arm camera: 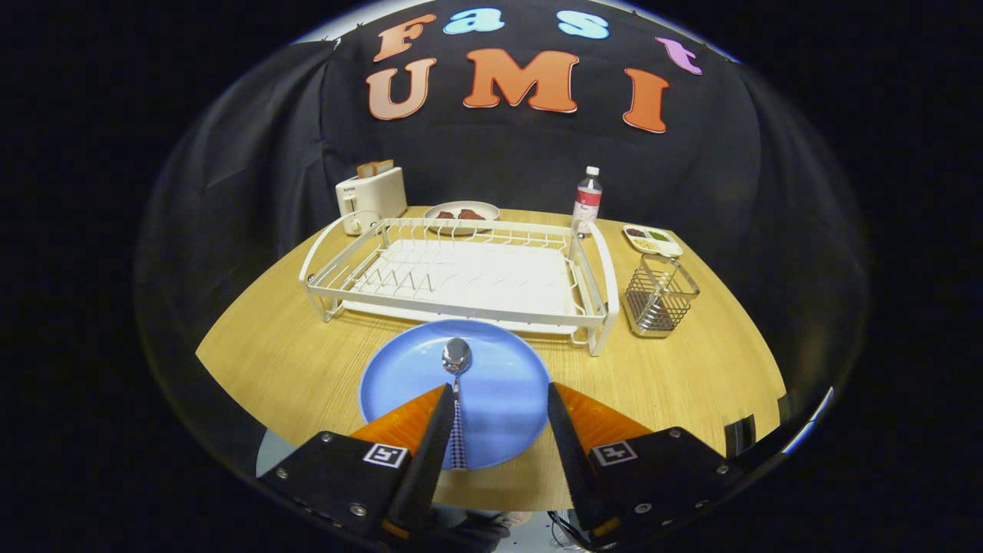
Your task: Take the plate from the dish rack, then take the spoon from the basket and place it into the plate.
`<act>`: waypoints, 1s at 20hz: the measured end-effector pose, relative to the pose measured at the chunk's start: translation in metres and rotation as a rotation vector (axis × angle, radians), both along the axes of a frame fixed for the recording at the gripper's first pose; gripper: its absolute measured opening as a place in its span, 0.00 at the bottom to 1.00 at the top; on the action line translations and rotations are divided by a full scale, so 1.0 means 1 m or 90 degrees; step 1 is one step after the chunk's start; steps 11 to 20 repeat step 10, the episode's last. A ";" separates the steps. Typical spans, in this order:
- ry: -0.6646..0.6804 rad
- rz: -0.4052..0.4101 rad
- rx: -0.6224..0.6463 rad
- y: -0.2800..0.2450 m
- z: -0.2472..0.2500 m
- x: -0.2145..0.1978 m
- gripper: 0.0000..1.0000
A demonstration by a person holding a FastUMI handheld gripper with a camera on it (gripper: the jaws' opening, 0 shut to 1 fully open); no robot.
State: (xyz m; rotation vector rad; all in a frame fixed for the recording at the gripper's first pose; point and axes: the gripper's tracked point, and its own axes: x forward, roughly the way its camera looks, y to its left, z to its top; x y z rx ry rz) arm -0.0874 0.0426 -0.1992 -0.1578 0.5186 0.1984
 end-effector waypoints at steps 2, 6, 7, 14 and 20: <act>-0.016 -0.019 0.002 -0.016 0.014 0.007 0.86; -0.041 -0.042 -0.003 -0.040 0.036 0.019 0.98; -0.046 -0.048 -0.004 -0.046 0.040 0.022 0.98; -0.059 -0.065 0.000 -0.061 0.053 0.034 0.98; -0.059 -0.065 0.000 -0.061 0.053 0.034 0.98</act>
